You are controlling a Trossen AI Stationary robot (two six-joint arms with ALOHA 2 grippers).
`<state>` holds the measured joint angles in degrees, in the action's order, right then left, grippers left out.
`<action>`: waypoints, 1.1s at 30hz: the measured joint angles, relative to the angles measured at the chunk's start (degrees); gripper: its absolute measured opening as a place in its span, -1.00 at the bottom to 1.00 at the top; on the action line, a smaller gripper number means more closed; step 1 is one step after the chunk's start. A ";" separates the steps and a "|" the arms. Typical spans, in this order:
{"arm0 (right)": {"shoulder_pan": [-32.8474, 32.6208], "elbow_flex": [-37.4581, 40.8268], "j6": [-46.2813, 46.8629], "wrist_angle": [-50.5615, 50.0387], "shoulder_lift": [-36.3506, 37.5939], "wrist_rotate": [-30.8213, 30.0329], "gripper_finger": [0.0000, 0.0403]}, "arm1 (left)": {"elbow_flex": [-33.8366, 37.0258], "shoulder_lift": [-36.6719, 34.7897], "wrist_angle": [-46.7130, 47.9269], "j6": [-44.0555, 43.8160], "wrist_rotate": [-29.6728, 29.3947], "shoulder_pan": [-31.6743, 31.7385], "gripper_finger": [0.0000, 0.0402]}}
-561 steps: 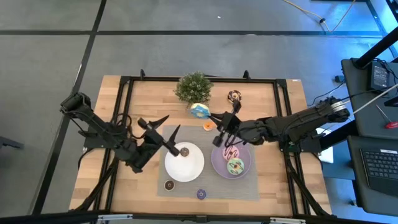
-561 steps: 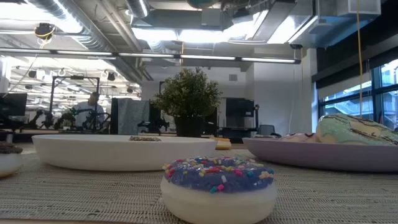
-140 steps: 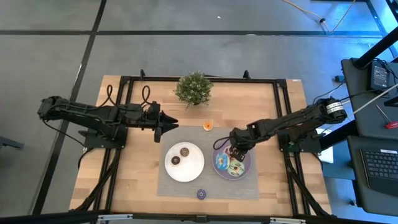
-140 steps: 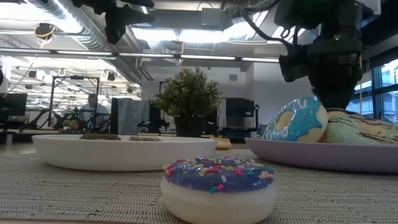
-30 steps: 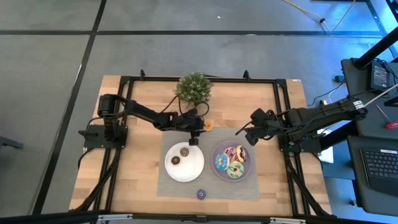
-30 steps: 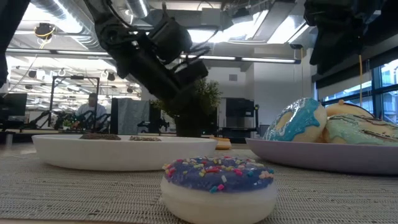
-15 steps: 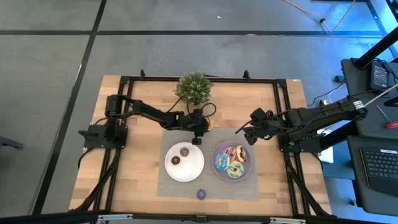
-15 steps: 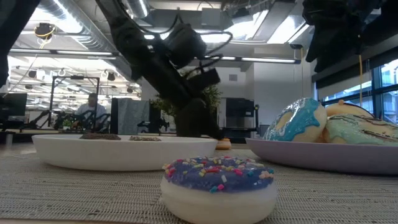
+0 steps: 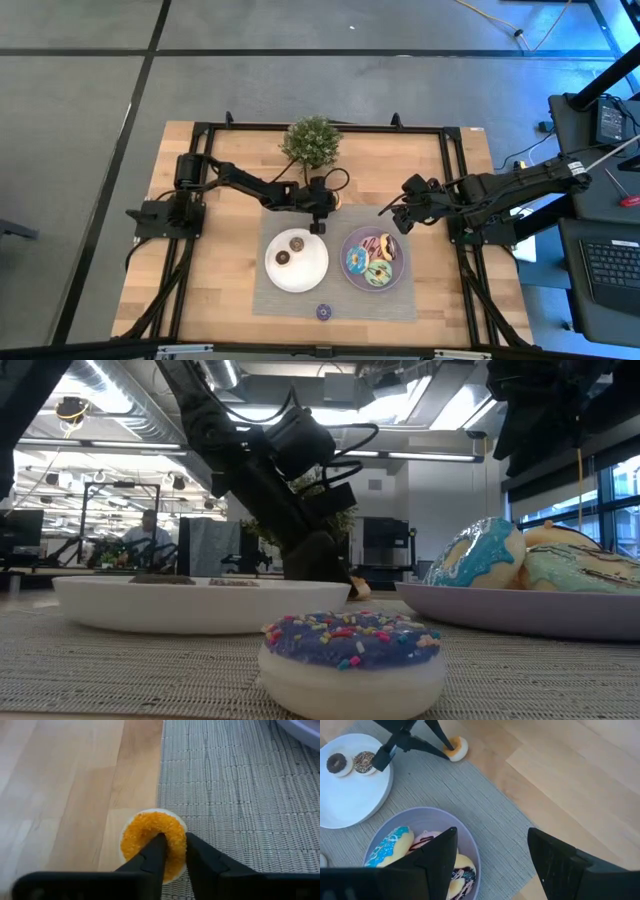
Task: Pick & Place donuts
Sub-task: Put the small yellow donut on the white plate
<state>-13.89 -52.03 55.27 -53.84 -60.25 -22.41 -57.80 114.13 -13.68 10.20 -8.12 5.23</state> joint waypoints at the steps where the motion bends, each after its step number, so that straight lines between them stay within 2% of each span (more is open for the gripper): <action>1: 0.00 0.00 -0.02 0.00 0.00 0.02 0.21 | 0.00 0.00 0.04 0.00 -0.06 0.00 -0.72; 5: 0.00 0.00 -0.07 -0.08 0.00 0.02 0.21 | 0.05 -0.50 0.43 -0.01 -0.03 -0.07 -0.89; 8: 0.00 0.00 -0.24 -0.51 0.00 0.07 0.21 | 0.18 -2.19 1.74 -0.02 -0.37 -0.43 -0.95; 14: 0.00 0.00 -1.81 -0.76 0.00 0.15 0.21 | 0.12 -11.50 9.45 -1.87 -0.91 -2.27 -0.89; 21: 0.00 0.00 -5.72 -0.62 0.00 0.01 0.21 | 0.11 -20.60 19.90 -6.47 4.87 -10.22 -0.86; 26: -0.02 0.00 -8.21 -0.08 0.00 -0.42 0.21 | 0.15 -20.39 21.33 -5.11 4.21 -18.55 -0.89; 31: -0.02 0.00 -9.09 0.57 0.00 -0.44 0.21 | 0.17 -17.04 21.40 -7.77 -4.29 -24.40 -0.88; 33: -0.06 0.00 -9.05 0.84 0.00 -0.40 0.21 | 0.17 -15.84 21.46 -9.76 -5.03 -25.30 -0.88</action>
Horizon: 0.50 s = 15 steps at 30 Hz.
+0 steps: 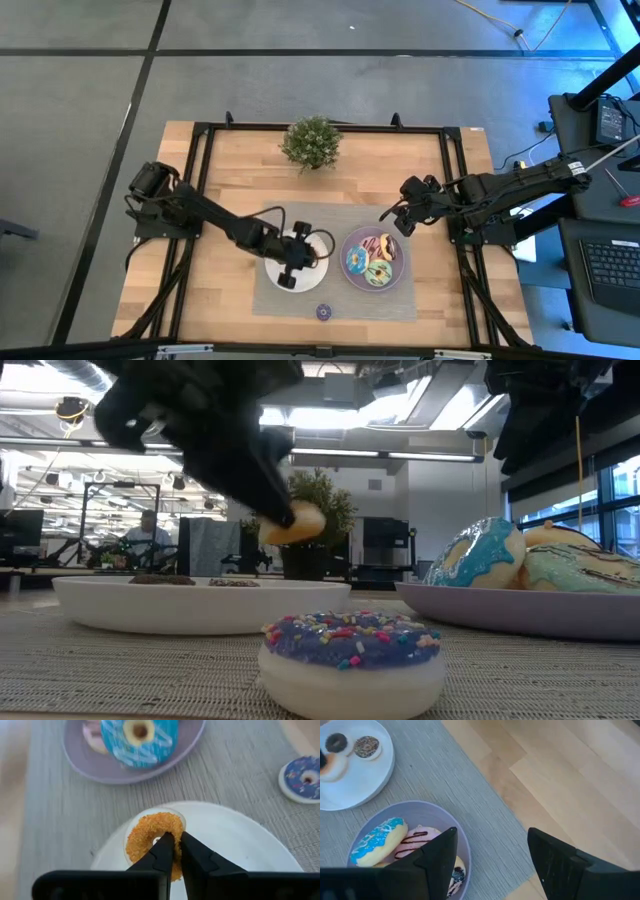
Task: Pick & Place donuts
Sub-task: Put the small yellow donut on the white plate
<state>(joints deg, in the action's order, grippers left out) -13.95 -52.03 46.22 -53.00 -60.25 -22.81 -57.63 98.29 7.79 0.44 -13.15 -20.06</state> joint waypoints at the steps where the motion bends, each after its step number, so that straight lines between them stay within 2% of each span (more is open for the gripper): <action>1: -0.05 0.00 0.00 0.28 0.00 0.29 0.21 | 0.00 0.62 0.12 -1.09 0.00 -0.19 -0.89; 5: -0.05 0.00 -0.02 1.30 0.00 1.63 0.21 | 0.00 2.74 -0.02 -4.02 0.59 -0.17 -0.90; 15: -0.07 0.00 -0.02 2.48 0.00 1.89 0.21 | -0.04 5.92 -0.24 -3.93 0.68 0.16 -0.82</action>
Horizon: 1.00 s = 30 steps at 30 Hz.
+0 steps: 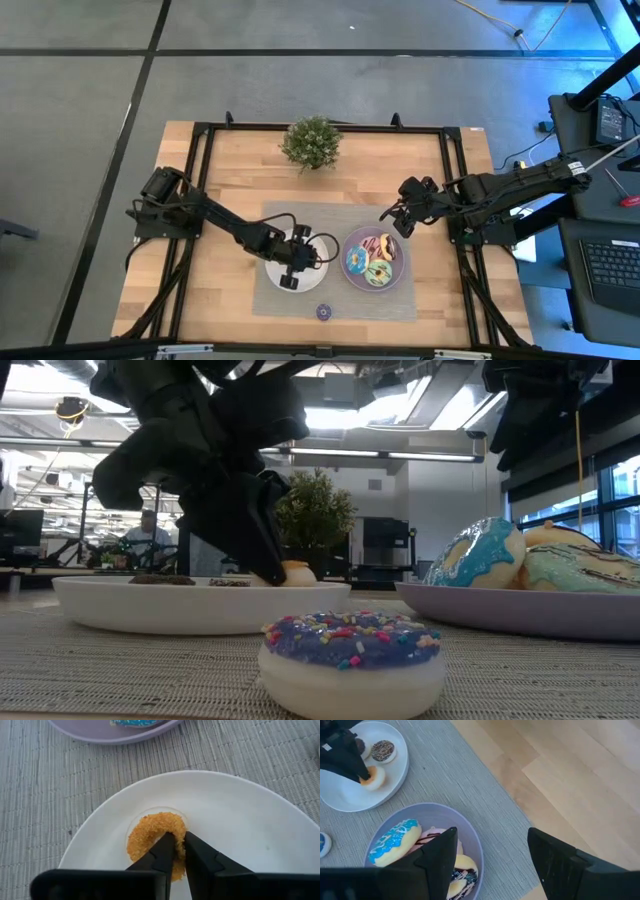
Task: Pick & Place donuts
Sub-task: Put the small yellow donut on the white plate, then put the small blue donut on the white plate
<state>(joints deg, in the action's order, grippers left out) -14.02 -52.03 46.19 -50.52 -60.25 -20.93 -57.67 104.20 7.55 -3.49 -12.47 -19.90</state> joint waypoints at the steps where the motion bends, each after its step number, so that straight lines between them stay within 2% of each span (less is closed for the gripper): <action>1: 0.00 0.00 -0.04 0.04 0.00 0.00 0.21 | 0.00 0.00 -0.08 -0.06 0.00 0.00 -0.82; 13: 0.00 0.00 -0.22 -0.04 0.00 0.00 0.21 | 0.00 0.00 -0.06 0.99 0.27 0.64 -0.77; 24: 0.00 0.00 -1.27 -0.13 0.00 0.00 0.21 | 0.00 0.00 -0.04 -0.28 0.57 0.87 -0.39; 30: 0.00 0.00 -1.49 -0.11 0.00 0.02 0.21 | 0.00 0.00 -0.04 -1.28 0.57 0.87 -0.25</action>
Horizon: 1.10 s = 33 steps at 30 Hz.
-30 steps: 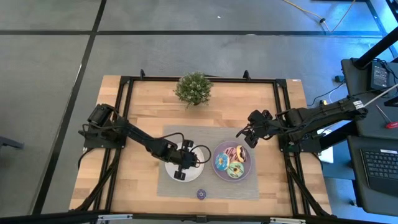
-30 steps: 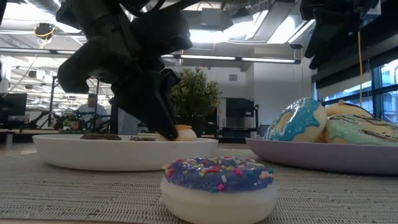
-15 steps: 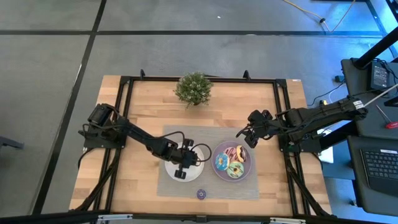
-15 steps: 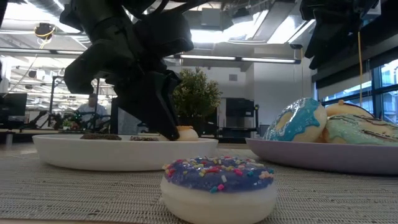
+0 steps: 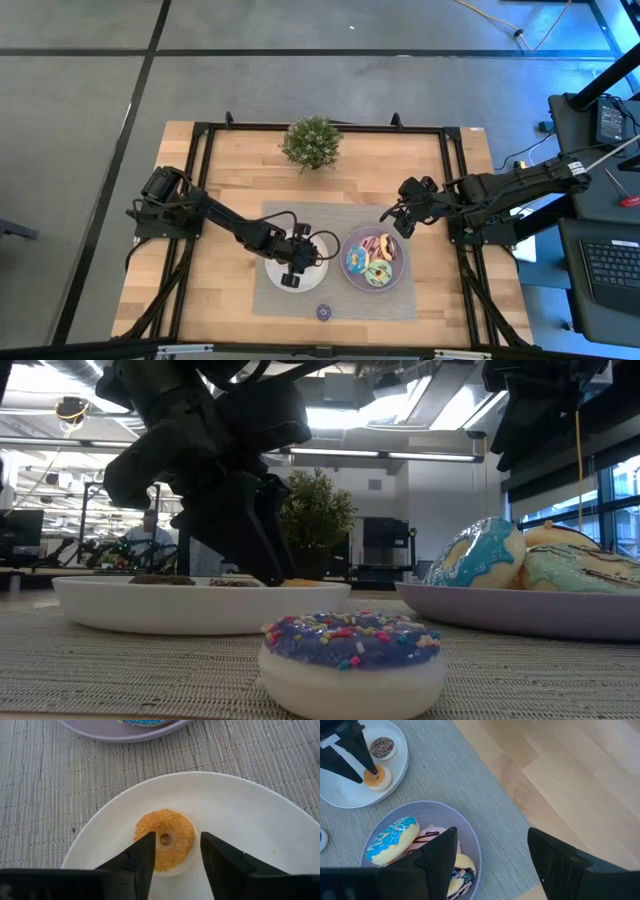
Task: Pick & Place donuts
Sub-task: Put the small blue donut on the white plate
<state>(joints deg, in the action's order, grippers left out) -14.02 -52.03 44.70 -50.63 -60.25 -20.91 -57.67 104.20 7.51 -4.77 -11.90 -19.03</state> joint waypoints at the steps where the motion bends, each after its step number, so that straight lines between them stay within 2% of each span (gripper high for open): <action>1: 0.00 0.00 -0.02 0.00 0.00 0.00 0.21 | 0.00 0.00 0.00 -0.63 0.02 0.00 -0.23; 6: 0.00 0.00 -0.05 0.00 0.00 0.00 0.21 | -0.33 -2.72 1.66 -4.06 0.03 0.20 -0.18; 12: 0.00 0.00 -0.15 0.02 0.00 0.00 0.21 | -1.22 -12.54 0.02 -10.81 0.66 0.78 -0.18; 17: 0.00 0.00 -0.97 0.18 -0.01 -0.29 0.21 | -1.31 -17.66 -6.28 -5.06 7.11 -2.39 -0.19; 23: 0.02 -0.02 -1.94 0.33 -0.02 -0.43 0.21 | -1.27 -13.93 -7.50 -8.10 5.42 -7.52 -0.18; 27: 0.02 -0.02 -2.79 1.15 -0.02 -0.45 0.21 | -1.27 -8.97 -14.42 -6.14 5.82 -11.81 -0.17; 33: 0.02 -0.02 -1.78 3.96 -0.02 -0.48 0.21 | -7.53 -1.50 -12.24 -6.22 2.94 -15.46 -0.20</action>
<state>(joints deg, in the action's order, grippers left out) -14.00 -52.05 42.92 -46.67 -60.27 -21.39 -65.20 102.70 -4.73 -10.99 -8.96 -34.49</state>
